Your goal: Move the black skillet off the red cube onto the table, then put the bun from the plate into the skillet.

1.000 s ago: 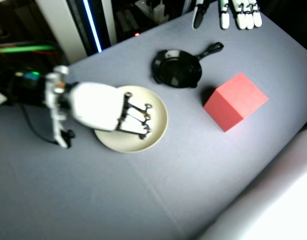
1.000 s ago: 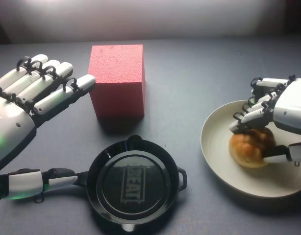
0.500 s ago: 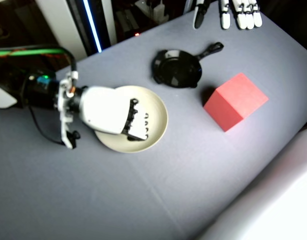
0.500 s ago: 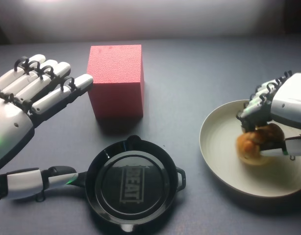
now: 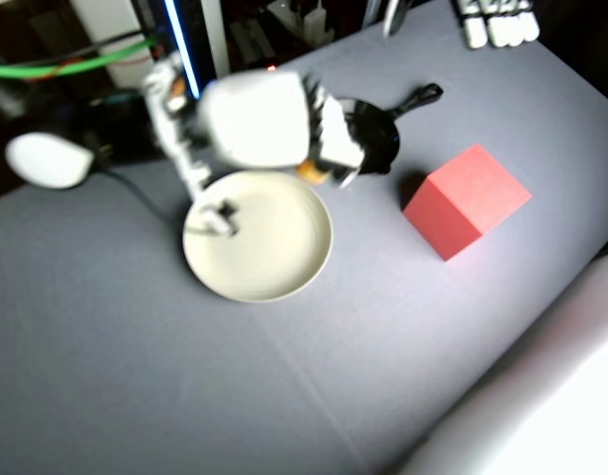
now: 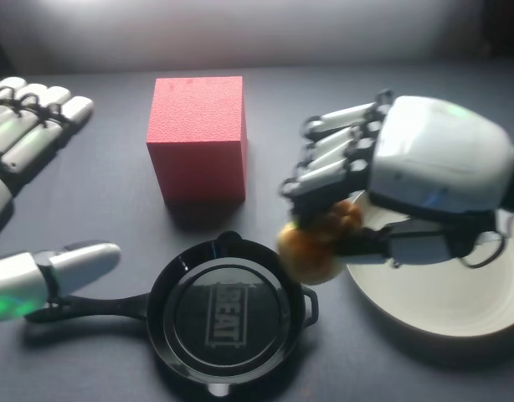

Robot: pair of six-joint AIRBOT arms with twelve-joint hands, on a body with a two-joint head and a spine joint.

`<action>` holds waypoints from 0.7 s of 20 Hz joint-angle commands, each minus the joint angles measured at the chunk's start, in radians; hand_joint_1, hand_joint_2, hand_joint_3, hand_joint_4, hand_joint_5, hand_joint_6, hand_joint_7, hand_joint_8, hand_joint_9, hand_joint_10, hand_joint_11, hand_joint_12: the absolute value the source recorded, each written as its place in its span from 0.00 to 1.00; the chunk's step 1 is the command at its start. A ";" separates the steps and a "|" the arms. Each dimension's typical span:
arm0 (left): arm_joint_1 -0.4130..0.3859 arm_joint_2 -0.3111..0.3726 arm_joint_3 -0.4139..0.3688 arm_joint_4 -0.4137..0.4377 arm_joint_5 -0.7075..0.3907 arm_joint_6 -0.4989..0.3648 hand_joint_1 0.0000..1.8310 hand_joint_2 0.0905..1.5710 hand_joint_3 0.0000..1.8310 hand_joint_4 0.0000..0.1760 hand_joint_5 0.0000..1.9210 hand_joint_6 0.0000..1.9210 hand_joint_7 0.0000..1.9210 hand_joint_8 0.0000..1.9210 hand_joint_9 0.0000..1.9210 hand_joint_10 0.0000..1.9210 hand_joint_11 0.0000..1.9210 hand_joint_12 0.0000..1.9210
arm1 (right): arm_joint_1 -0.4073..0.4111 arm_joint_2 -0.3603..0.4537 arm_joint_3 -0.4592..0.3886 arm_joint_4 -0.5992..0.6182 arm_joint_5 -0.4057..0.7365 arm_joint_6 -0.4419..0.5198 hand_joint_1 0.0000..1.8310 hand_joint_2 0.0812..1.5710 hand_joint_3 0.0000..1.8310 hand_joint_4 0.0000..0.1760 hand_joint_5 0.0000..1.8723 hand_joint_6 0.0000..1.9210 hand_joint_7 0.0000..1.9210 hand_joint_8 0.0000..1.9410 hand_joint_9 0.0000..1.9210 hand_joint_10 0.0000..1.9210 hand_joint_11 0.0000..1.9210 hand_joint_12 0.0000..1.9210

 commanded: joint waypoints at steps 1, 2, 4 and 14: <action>-0.001 0.009 -0.001 0.000 -0.143 0.000 0.00 0.67 0.01 0.51 0.00 0.00 0.00 0.00 0.00 0.00 0.00 0.00 | 0.017 -0.010 -0.002 0.031 0.116 0.005 0.68 0.70 0.00 0.00 0.48 0.50 0.54 0.57 0.44 0.57 0.29 0.78; 0.006 0.010 0.000 -0.014 -0.152 0.001 0.00 0.67 0.01 0.71 0.00 0.00 0.00 0.00 0.00 0.00 0.00 0.00 | 0.033 -0.033 -0.002 0.006 0.103 0.005 0.69 0.70 0.00 0.00 0.49 0.47 0.54 0.57 0.44 0.58 0.29 0.79; 0.024 0.012 0.001 -0.046 -0.179 0.001 0.00 0.80 0.03 0.39 0.00 0.00 0.00 0.00 0.00 0.00 0.00 0.00 | 0.078 -0.079 0.004 -0.053 0.036 0.005 0.66 0.74 0.00 0.00 0.42 0.60 0.49 0.64 0.41 0.57 0.26 0.72; 0.048 0.011 0.003 -0.101 -0.245 0.000 0.00 0.81 0.00 0.21 0.00 0.00 0.00 0.00 0.00 0.00 0.00 0.00 | 0.094 -0.212 0.038 -0.037 -0.074 0.003 0.54 0.63 0.00 0.44 0.34 0.00 0.16 0.33 0.16 0.37 0.01 0.62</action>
